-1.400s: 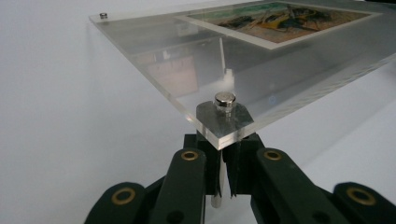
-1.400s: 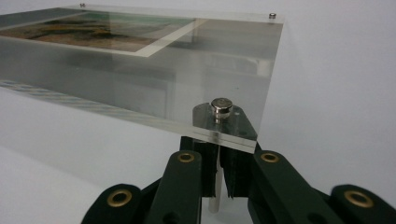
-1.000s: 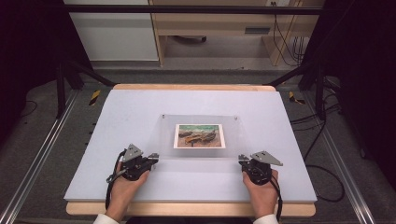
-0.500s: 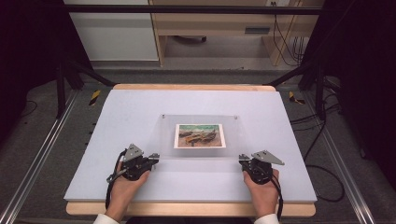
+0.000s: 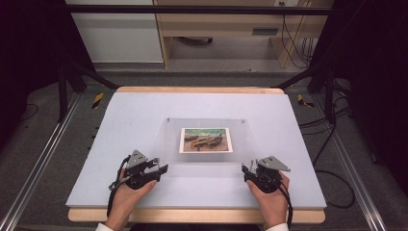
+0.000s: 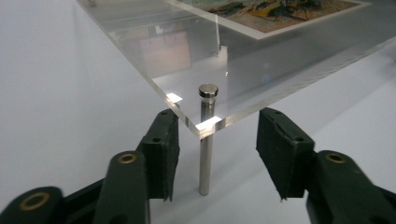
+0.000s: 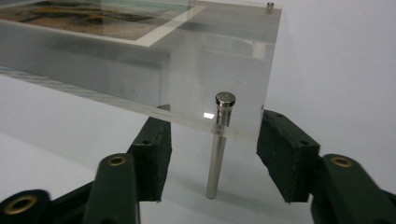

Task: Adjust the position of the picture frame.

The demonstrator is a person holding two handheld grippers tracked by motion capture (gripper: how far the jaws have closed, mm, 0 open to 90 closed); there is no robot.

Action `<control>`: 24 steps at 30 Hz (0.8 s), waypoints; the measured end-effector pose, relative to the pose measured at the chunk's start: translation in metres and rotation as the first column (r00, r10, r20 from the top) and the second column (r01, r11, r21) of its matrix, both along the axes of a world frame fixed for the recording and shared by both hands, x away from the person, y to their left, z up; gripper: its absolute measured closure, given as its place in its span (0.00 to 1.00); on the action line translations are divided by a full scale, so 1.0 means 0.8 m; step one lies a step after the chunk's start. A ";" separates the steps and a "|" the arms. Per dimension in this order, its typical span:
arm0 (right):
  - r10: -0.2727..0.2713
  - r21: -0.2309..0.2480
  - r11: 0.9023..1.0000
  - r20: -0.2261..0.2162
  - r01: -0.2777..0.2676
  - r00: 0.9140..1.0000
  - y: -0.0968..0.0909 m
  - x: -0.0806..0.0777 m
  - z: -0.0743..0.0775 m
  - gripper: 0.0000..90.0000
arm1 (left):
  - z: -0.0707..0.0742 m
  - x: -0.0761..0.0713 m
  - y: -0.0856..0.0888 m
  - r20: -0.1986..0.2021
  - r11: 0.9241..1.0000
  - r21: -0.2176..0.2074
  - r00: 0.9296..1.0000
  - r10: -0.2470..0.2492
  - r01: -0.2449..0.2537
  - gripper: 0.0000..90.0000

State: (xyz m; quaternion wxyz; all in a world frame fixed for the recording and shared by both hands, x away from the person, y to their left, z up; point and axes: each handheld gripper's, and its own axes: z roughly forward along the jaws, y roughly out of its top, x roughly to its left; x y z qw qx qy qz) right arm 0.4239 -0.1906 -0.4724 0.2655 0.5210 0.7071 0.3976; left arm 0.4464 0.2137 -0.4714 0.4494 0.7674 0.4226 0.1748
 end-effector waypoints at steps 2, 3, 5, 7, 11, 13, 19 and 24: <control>0.002 -0.009 1.000 0.003 -0.002 1.000 -0.001 -0.003 0.002 0.38 | 0.001 -0.001 0.000 0.001 1.000 0.006 1.000 0.010 -0.010 0.43; 0.002 -0.009 1.000 0.003 -0.002 1.000 -0.001 -0.003 0.002 0.38 | 0.001 -0.001 0.000 0.001 1.000 0.006 1.000 0.010 -0.010 0.38; 0.008 -0.025 1.000 0.008 -0.008 1.000 -0.002 -0.007 0.004 0.32 | 0.001 -0.002 0.002 0.000 1.000 -0.005 1.000 0.014 -0.014 0.36; 0.004 -0.037 0.999 0.018 -0.003 1.000 -0.007 -0.012 0.005 0.24 | 0.002 -0.002 0.004 0.001 1.000 -0.020 1.000 0.012 -0.012 0.29; 0.003 -0.023 1.000 0.023 -0.002 1.000 -0.012 -0.017 0.008 0.19 | 0.004 -0.003 0.005 0.002 1.000 -0.023 1.000 -0.009 0.009 0.21; 0.002 -0.011 1.000 0.025 -0.002 1.000 -0.016 -0.020 0.010 0.17 | 0.007 -0.005 0.004 0.004 1.000 -0.012 1.000 -0.022 0.022 0.18; 0.013 0.015 1.000 0.064 -0.014 0.998 -0.025 -0.032 0.022 0.11 | 0.017 -0.013 0.011 0.002 0.998 -0.039 0.999 -0.041 0.041 0.09; 0.034 0.036 0.999 0.104 -0.038 0.994 -0.031 -0.039 0.032 0.09 | 0.029 -0.019 0.019 0.026 0.996 -0.071 0.999 -0.045 0.046 0.08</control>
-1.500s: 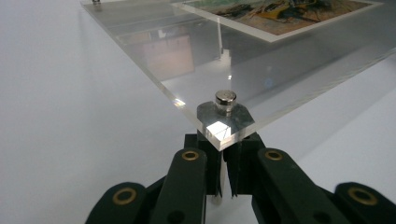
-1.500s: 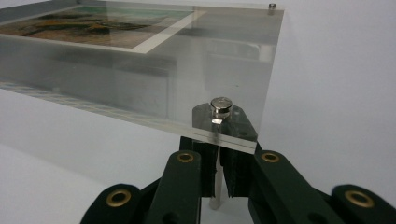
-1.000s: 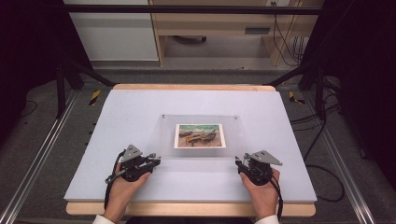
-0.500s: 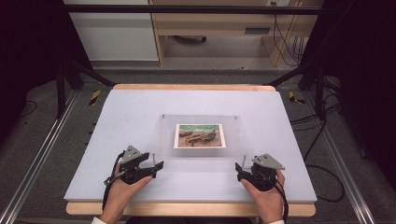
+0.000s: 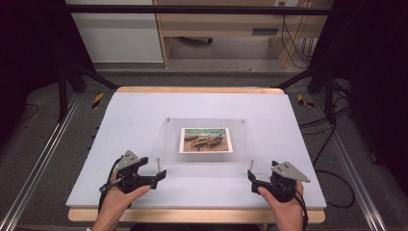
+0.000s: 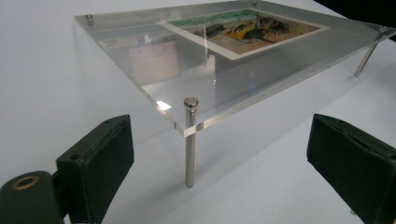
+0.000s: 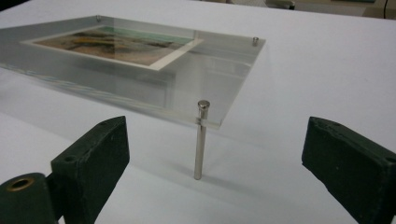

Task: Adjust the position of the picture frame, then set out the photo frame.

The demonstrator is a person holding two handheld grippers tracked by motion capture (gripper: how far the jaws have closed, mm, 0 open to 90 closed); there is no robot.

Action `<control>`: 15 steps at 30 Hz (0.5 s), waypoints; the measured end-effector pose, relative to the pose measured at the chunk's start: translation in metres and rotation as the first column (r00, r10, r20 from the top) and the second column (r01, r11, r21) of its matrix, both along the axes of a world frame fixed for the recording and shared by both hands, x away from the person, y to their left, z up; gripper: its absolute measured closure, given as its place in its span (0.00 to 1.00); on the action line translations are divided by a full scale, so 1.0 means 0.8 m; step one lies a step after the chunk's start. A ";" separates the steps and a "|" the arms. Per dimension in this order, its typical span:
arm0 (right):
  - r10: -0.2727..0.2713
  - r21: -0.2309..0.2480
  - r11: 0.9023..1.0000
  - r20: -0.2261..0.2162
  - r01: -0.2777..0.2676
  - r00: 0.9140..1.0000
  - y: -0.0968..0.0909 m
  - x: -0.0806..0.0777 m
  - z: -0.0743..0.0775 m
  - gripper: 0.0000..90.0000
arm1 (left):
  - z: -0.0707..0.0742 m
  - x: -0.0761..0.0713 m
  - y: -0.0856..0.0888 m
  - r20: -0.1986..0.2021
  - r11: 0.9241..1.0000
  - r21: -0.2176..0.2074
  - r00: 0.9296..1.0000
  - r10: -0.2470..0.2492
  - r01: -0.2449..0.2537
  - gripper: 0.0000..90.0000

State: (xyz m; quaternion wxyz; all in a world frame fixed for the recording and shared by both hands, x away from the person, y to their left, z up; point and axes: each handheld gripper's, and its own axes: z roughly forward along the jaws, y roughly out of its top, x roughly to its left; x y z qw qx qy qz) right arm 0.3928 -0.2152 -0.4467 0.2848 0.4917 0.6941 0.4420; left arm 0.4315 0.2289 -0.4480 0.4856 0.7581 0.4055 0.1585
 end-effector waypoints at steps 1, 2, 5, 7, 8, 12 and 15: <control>0.010 -0.010 1.000 0.014 -0.010 1.000 0.000 0.000 0.003 0.08 | 0.003 0.000 0.001 0.010 1.000 0.001 1.000 -0.011 0.011 0.08; 0.018 -0.008 1.000 0.029 -0.017 0.999 0.002 0.002 0.010 0.08 | 0.012 0.002 0.001 0.022 0.999 -0.001 0.999 -0.038 0.038 0.08; 0.029 0.002 1.000 0.057 -0.029 0.998 0.005 0.009 0.021 0.08 | 0.029 0.011 -0.001 0.032 0.998 -0.009 0.998 -0.054 0.055 0.09; 0.051 0.005 0.999 0.063 -0.051 0.997 0.008 0.016 0.028 0.08 | 0.035 0.015 -0.003 0.035 0.998 -0.001 0.998 -0.058 0.058 0.11; 0.071 0.004 0.997 0.047 -0.072 0.996 0.008 0.022 0.032 0.08 | 0.045 0.025 -0.008 0.023 0.997 0.028 0.997 -0.072 0.072 0.11; 0.120 -0.028 0.992 -0.001 -0.120 0.993 0.009 0.042 0.039 0.12 | 0.055 0.045 -0.016 -0.021 0.992 0.091 0.996 -0.084 0.086 0.12; 0.162 -0.031 0.986 -0.050 -0.163 0.986 0.010 0.059 0.038 0.14 | 0.051 0.061 -0.020 -0.053 0.989 0.120 0.995 -0.081 0.087 0.12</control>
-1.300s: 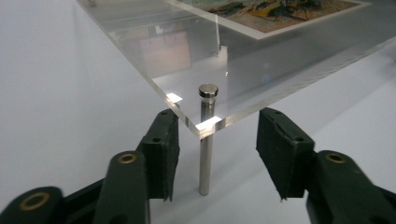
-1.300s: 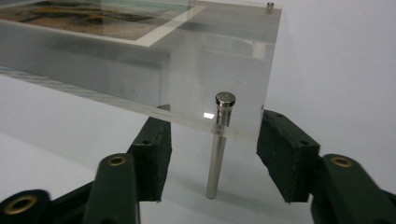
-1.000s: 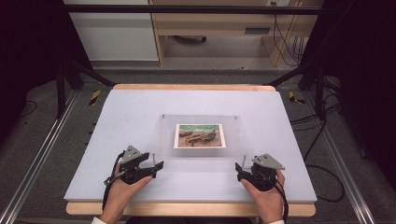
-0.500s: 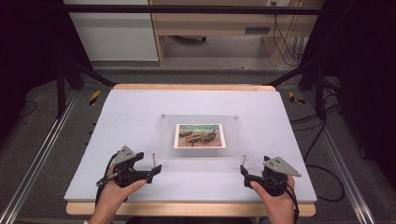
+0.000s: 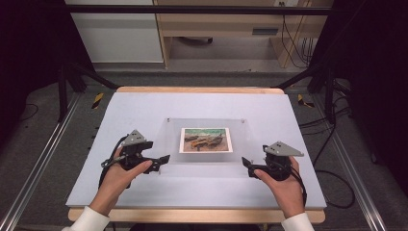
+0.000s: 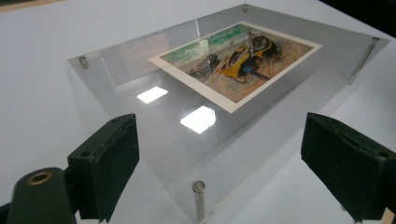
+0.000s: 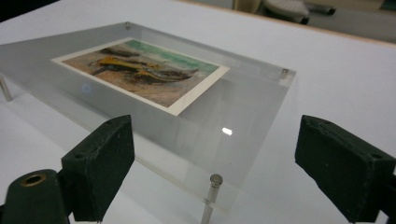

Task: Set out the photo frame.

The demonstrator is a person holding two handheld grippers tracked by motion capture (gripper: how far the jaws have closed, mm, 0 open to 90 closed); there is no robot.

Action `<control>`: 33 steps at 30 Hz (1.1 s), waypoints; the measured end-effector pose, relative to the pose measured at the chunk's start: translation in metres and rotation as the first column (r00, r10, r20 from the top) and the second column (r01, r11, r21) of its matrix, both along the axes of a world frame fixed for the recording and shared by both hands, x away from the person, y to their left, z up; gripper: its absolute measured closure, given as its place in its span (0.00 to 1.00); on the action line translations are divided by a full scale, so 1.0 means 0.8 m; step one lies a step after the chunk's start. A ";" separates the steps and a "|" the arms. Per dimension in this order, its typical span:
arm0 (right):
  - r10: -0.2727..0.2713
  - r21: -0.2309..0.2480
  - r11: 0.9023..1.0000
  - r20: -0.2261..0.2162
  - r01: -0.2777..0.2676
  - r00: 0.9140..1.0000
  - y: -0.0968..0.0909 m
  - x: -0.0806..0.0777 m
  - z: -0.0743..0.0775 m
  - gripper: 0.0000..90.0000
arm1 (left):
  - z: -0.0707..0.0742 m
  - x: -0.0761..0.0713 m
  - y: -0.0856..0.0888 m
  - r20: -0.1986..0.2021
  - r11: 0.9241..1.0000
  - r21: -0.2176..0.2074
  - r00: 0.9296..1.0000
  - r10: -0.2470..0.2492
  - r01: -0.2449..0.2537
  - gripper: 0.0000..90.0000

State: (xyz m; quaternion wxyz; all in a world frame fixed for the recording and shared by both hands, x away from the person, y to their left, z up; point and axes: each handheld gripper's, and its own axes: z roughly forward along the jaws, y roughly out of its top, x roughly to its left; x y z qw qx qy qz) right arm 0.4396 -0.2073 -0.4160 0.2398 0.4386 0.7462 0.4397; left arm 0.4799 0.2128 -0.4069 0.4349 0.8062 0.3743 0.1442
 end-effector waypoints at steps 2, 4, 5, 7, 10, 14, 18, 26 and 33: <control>0.021 -0.013 1.000 -0.039 -0.021 0.999 0.000 0.011 -0.002 0.15 | -0.003 0.006 -0.001 -0.010 1.000 0.000 1.000 0.007 -0.007 0.13; 0.028 -0.008 1.000 -0.060 -0.029 0.998 -0.001 0.020 -0.003 0.18 | -0.007 0.012 -0.001 -0.019 1.000 0.001 1.000 0.018 -0.018 0.13; 0.028 -0.009 1.000 -0.068 -0.028 0.997 -0.001 0.023 -0.002 0.18 | -0.009 0.014 -0.001 -0.022 1.000 0.007 0.999 0.025 -0.025 0.14; 0.030 -0.012 0.999 -0.078 -0.031 0.997 -0.001 0.027 -0.002 0.20 | -0.012 0.016 -0.002 -0.028 0.999 0.011 0.999 0.036 -0.036 0.14; 0.034 0.005 0.999 -0.122 -0.034 0.992 -0.003 0.037 -0.003 0.25 | -0.018 0.021 -0.003 -0.055 0.998 0.013 0.997 0.056 -0.055 0.15; 0.030 0.003 1.000 -0.205 -0.030 0.978 -0.003 0.044 -0.010 0.25 | -0.025 0.024 -0.006 -0.076 0.997 0.010 0.994 0.078 -0.077 0.17; 0.039 0.032 0.999 -0.250 -0.032 0.968 -0.002 0.049 -0.019 0.24 | -0.032 0.026 -0.008 -0.093 0.997 0.015 0.992 0.083 -0.082 0.20; 0.043 0.105 0.994 -0.286 -0.013 0.957 -0.003 0.058 -0.027 0.22 | -0.045 0.035 0.000 -0.169 0.991 -0.067 0.980 0.103 -0.116 0.20; 0.041 0.144 0.990 -0.314 0.004 0.948 -0.006 0.061 -0.031 0.22 | -0.049 0.039 0.003 -0.208 0.987 -0.101 0.972 0.105 -0.128 0.19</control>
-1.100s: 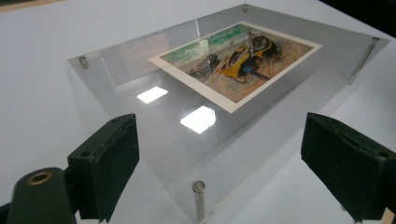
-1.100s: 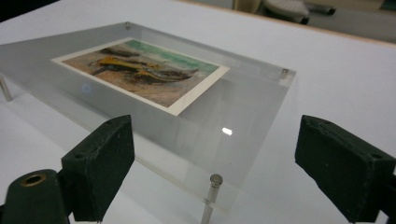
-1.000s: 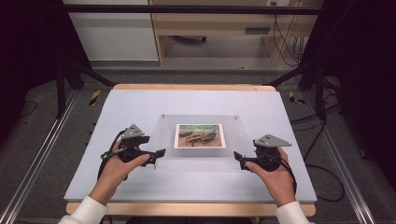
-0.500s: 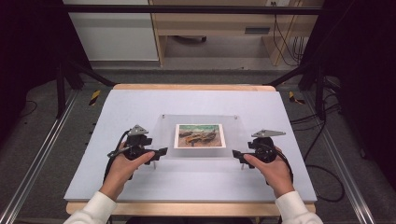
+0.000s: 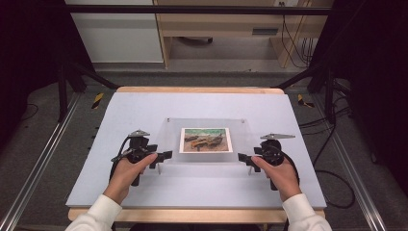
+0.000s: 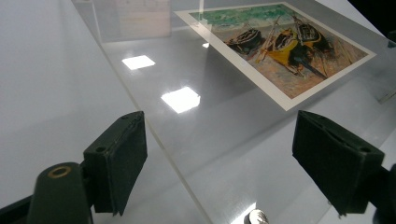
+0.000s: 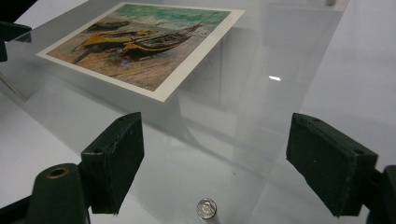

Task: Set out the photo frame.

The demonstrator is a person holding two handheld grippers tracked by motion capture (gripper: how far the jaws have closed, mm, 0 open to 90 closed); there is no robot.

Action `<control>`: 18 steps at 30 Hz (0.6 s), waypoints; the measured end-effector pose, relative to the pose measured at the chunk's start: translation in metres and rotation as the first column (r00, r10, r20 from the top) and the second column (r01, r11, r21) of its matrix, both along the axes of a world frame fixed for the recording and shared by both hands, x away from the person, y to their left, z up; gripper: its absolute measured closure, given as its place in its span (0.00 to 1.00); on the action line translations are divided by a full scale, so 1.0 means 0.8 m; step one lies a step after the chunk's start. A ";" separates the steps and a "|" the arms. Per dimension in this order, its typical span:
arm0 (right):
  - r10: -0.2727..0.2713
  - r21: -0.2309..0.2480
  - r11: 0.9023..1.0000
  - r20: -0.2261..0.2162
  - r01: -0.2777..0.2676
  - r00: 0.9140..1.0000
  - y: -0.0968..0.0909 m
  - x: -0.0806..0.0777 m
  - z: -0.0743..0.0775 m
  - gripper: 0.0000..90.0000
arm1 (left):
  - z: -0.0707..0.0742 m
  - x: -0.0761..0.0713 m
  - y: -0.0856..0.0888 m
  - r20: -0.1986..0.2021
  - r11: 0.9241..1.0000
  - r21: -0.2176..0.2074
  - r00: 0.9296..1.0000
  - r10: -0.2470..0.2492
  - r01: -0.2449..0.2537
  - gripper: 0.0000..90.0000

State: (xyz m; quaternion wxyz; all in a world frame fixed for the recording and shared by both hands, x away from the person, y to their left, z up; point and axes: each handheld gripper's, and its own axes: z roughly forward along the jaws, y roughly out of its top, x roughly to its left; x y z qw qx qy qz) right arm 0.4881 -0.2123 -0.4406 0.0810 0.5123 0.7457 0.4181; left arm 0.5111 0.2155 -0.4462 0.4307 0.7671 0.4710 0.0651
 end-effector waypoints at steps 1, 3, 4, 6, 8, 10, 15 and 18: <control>0.000 -0.001 1.000 -0.001 0.000 1.000 0.000 0.000 0.000 0.22 | -0.001 0.000 0.001 -0.006 1.000 -0.004 1.000 -0.001 0.001 0.19; 0.000 0.000 1.000 0.000 0.000 1.000 0.000 0.000 0.000 0.22 | -0.003 0.001 0.003 -0.021 1.000 -0.024 1.000 0.002 -0.003 0.19; 0.000 0.001 1.000 -0.001 0.000 1.000 0.000 0.000 0.000 0.22 | -0.004 0.001 0.003 -0.025 1.000 -0.031 1.000 0.003 -0.004 0.19; -0.004 0.011 1.000 -0.016 0.004 1.000 -0.001 0.000 0.000 0.22 | -0.004 0.001 0.004 -0.029 0.999 -0.038 1.000 0.004 -0.005 0.19; -0.003 0.022 1.000 -0.026 0.004 1.000 -0.003 0.000 -0.001 0.22 | -0.004 0.001 0.004 -0.029 0.999 -0.039 1.000 0.002 -0.003 0.19; -0.004 0.039 0.999 -0.037 0.005 0.999 -0.005 0.000 -0.002 0.22 | -0.005 0.002 0.005 -0.036 0.999 -0.043 0.999 0.001 -0.002 0.19; -0.004 0.054 0.999 -0.050 0.006 0.999 -0.006 0.002 -0.004 0.21 | -0.005 0.003 0.005 -0.041 0.999 -0.048 0.999 -0.002 0.000 0.19; 0.000 0.060 0.998 -0.059 0.004 0.998 -0.007 0.003 -0.004 0.21 | -0.005 0.003 0.006 -0.044 0.999 -0.050 0.999 -0.003 0.000 0.19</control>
